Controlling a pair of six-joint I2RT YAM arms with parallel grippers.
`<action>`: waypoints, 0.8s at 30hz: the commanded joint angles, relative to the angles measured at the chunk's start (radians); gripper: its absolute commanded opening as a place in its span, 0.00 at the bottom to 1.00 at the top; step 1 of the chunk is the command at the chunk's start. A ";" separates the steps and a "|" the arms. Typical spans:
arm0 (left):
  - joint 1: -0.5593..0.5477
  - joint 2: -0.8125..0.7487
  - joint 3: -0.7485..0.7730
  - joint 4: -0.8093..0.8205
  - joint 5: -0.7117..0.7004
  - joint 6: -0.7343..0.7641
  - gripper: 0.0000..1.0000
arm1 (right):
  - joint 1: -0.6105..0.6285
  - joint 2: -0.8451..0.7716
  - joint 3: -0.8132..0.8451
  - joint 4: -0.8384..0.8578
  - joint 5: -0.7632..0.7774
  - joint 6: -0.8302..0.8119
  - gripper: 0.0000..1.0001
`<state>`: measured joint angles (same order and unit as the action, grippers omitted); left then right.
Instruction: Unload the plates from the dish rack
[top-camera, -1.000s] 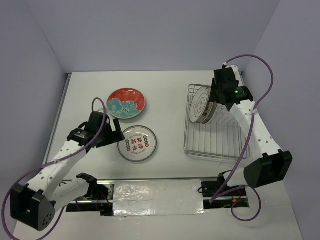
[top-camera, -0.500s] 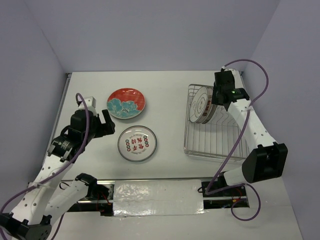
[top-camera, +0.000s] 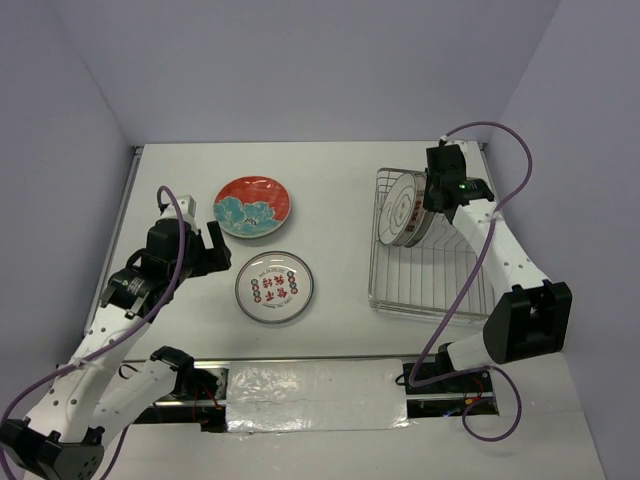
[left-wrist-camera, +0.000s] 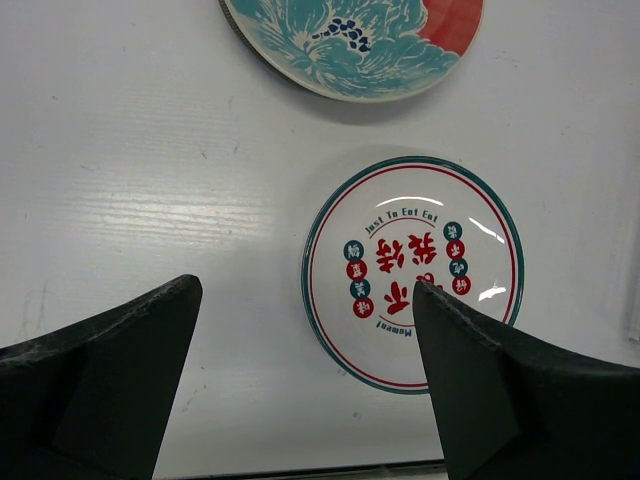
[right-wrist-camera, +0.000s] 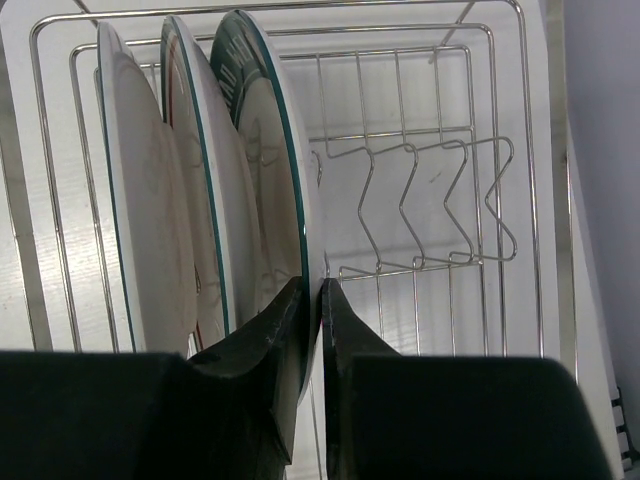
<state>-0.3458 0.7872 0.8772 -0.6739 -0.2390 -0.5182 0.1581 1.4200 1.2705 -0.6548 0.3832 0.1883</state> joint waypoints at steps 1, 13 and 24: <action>-0.005 -0.006 0.005 0.027 -0.003 0.027 0.99 | 0.000 0.007 0.012 0.034 0.022 -0.006 0.14; -0.005 -0.023 0.003 0.023 -0.016 0.021 0.99 | 0.031 -0.023 0.164 -0.091 0.192 0.008 0.04; -0.005 -0.028 0.003 0.022 -0.020 0.018 0.99 | 0.075 0.002 0.524 -0.325 0.436 -0.070 0.00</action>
<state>-0.3458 0.7742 0.8772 -0.6739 -0.2424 -0.5190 0.2058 1.4281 1.6394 -0.9321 0.6613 0.1520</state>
